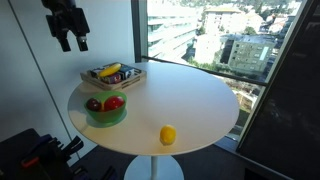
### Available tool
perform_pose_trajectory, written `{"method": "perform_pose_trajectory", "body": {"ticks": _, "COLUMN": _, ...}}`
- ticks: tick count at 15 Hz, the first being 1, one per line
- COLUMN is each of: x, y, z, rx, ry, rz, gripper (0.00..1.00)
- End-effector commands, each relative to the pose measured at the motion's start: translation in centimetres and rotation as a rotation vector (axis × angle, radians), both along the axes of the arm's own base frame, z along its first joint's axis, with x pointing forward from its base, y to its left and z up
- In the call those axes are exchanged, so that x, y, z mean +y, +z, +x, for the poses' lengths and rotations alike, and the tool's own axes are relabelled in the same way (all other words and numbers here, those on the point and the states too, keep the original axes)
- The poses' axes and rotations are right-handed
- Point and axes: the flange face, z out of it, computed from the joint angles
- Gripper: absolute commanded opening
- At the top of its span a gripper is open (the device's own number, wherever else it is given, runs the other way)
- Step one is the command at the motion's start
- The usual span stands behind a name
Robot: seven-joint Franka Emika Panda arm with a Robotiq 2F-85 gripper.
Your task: Put the plastic lemon in the bowl
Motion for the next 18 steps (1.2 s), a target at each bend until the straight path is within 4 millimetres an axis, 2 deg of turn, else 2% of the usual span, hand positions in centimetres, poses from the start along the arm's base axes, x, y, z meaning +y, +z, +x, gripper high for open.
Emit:
{"method": "perform_pose_trajectory", "body": {"ticks": 1, "x": -1.4, "y": 0.8, "z": 1.3, "rx": -0.010, "ry": -0.048, "rz": 0.023, "gripper": 1.00}}
{"method": "perform_pose_trajectory", "body": {"ticks": 8, "x": -6.7, "y": 0.6, "z": 3.9, "rx": -0.025, "ry": -0.179, "rz": 0.080, "gripper": 1.00}}
{"method": "perform_pose_trajectory", "body": {"ticks": 12, "x": -9.9, "y": -0.2, "z": 5.2, "rx": -0.039, "ry": -0.254, "rz": 0.107, "gripper": 1.00}}
{"method": "perform_pose_trajectory", "body": {"ticks": 18, "x": -13.8, "y": -1.9, "z": 6.0, "rx": -0.029, "ry": -0.317, "rz": 0.113, "gripper": 1.00}}
